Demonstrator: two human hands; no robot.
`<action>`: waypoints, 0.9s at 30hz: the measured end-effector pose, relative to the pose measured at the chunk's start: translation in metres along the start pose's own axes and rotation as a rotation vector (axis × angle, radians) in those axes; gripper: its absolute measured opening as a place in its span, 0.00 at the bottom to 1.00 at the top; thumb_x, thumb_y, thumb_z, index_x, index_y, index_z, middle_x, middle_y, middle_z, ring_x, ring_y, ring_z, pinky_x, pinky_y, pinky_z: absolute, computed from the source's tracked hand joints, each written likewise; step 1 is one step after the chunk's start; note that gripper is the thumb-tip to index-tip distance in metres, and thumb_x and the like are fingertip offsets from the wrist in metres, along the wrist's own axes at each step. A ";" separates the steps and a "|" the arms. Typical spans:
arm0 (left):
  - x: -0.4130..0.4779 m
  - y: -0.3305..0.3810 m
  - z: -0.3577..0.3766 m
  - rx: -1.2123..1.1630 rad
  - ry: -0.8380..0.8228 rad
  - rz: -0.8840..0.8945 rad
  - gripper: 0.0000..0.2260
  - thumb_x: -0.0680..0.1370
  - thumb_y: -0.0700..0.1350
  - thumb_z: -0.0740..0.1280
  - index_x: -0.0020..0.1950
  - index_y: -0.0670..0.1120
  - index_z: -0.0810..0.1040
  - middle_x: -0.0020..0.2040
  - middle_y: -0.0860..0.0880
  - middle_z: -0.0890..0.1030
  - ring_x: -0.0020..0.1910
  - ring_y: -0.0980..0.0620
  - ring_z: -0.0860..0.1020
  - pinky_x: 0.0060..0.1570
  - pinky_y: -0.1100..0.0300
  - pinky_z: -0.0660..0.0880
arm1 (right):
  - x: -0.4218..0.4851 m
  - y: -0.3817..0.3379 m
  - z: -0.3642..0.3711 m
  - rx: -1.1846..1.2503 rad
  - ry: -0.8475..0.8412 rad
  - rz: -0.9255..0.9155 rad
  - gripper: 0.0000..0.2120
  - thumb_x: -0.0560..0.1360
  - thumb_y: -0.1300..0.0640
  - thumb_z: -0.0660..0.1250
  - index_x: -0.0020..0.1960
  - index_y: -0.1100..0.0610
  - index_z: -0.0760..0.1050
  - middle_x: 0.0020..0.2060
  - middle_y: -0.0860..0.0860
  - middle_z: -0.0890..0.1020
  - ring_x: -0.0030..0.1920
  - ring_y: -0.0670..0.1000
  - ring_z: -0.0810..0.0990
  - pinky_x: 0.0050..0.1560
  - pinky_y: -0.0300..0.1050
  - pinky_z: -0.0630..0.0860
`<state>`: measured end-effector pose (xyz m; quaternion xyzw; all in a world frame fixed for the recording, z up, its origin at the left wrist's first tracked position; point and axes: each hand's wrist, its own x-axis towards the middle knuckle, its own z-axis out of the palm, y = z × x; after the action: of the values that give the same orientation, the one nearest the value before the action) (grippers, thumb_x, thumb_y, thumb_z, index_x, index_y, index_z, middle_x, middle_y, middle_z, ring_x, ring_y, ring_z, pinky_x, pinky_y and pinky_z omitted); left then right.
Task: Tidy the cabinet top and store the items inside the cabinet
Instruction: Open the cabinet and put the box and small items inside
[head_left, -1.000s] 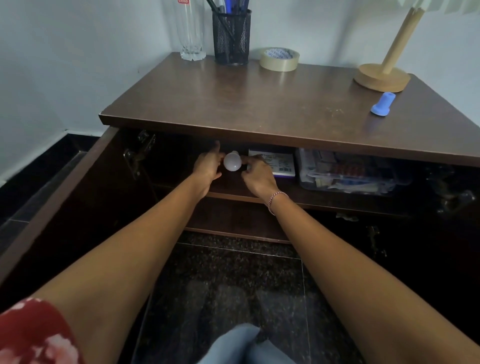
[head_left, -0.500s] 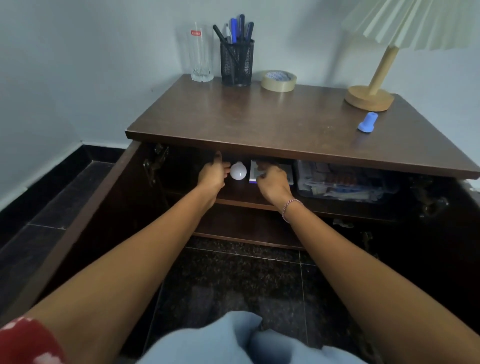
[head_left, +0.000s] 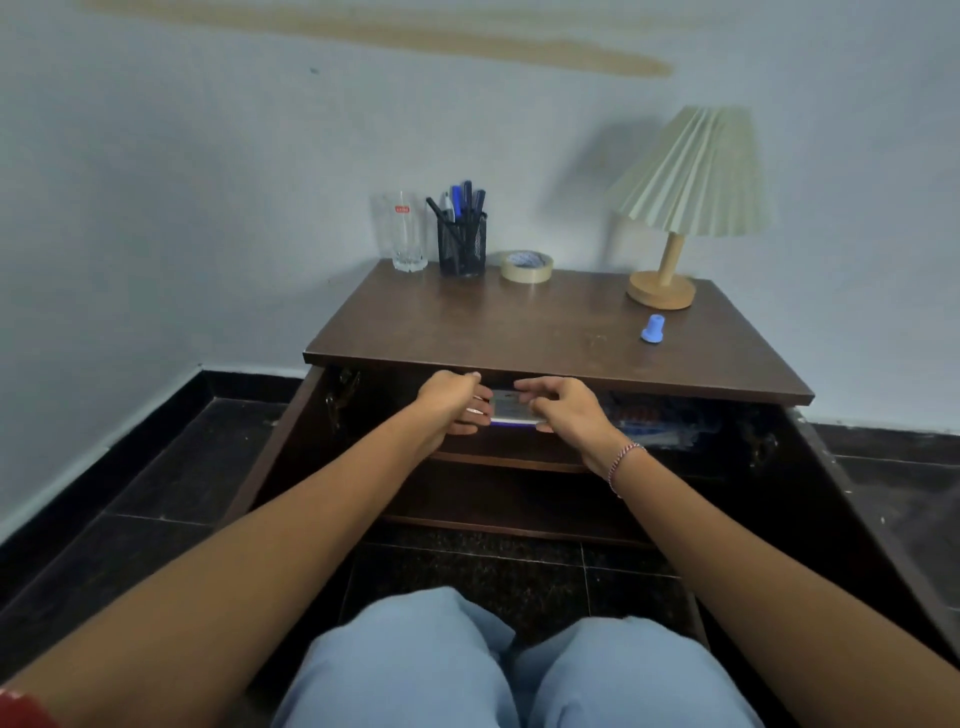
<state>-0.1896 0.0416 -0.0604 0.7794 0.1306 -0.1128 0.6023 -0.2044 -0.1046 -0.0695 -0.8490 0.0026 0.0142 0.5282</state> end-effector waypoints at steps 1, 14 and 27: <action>-0.006 0.007 0.001 0.004 -0.033 0.014 0.18 0.83 0.48 0.53 0.58 0.39 0.78 0.47 0.43 0.82 0.41 0.50 0.81 0.42 0.60 0.76 | -0.003 -0.006 -0.006 0.004 -0.011 -0.009 0.16 0.78 0.66 0.57 0.61 0.59 0.77 0.52 0.53 0.81 0.51 0.47 0.77 0.48 0.42 0.75; -0.038 0.097 0.061 -0.125 -0.068 0.201 0.13 0.81 0.41 0.58 0.58 0.36 0.77 0.54 0.39 0.81 0.48 0.47 0.79 0.46 0.61 0.76 | 0.013 -0.039 -0.098 -0.099 0.227 -0.076 0.15 0.76 0.66 0.60 0.59 0.61 0.78 0.54 0.58 0.82 0.50 0.49 0.78 0.53 0.41 0.75; 0.020 0.100 0.157 -0.198 -0.165 0.187 0.20 0.82 0.46 0.56 0.72 0.40 0.66 0.72 0.44 0.68 0.71 0.47 0.67 0.70 0.53 0.64 | 0.084 0.018 -0.145 0.023 0.464 0.159 0.17 0.76 0.67 0.58 0.64 0.68 0.72 0.63 0.63 0.76 0.65 0.59 0.74 0.63 0.46 0.70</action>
<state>-0.1396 -0.1334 -0.0158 0.7132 0.0183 -0.1064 0.6926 -0.1179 -0.2421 -0.0242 -0.8206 0.1911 -0.1397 0.5202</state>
